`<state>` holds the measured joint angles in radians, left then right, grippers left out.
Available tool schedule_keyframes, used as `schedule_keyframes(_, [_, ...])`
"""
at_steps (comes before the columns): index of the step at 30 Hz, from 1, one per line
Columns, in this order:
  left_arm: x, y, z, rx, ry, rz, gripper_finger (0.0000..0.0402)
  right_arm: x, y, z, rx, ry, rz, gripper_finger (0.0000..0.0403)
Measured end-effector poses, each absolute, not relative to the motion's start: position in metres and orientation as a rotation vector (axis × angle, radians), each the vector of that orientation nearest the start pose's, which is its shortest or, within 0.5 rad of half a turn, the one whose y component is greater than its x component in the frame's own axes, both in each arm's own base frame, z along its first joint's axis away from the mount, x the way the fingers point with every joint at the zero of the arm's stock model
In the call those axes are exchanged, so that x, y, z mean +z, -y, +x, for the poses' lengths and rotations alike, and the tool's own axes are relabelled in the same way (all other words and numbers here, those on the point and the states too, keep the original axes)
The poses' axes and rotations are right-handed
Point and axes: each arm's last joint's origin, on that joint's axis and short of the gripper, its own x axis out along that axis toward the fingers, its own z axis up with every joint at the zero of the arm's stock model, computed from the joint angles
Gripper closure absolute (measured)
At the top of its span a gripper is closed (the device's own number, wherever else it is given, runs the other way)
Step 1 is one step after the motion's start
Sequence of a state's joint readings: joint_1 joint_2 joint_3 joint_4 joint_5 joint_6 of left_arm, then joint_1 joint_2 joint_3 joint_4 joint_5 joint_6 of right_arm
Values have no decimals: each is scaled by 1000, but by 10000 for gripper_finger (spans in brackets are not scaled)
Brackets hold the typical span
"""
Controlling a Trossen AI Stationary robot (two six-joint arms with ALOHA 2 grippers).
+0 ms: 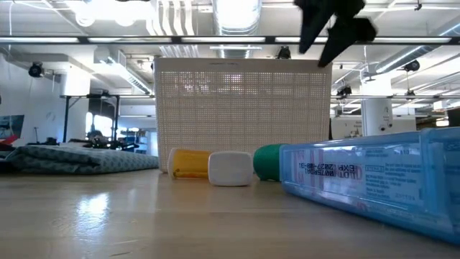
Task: Pick & place medical supplies in basket/bin
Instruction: Put the green bandage into the white bin
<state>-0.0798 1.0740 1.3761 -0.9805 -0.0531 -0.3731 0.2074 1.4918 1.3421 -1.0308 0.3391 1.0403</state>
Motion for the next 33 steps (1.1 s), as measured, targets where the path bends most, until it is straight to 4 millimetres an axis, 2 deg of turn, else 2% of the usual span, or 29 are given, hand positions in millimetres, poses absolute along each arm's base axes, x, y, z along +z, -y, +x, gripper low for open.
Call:
schedule_keyframes(5, [372,22,162,135,-680,-472,105,265,-70,311,-522,-921,509,149])
schedule_keyframes(9, [344,27,150,148,-684,-592,105,238,-80,321,-526,-1000,439,151])
schedule_keyframes(12, [325,28,147,145,-664,-656,105,224,-87,325,-530,-1038,410,147])
schedule_keyframes(18, [293,33,153,120,-602,-742,105,210,-98,332,-521,-1045,396,121])
schedule_keyframes(24, [275,35,158,115,-608,-741,105,194,-101,338,-520,-1071,359,87])
schedule_keyframes(30, [271,35,160,120,-624,-727,105,176,-99,344,-561,-1088,256,64])
schedule_keyframes(33, [271,35,161,120,-624,-725,105,169,-95,350,-572,-1077,263,58])
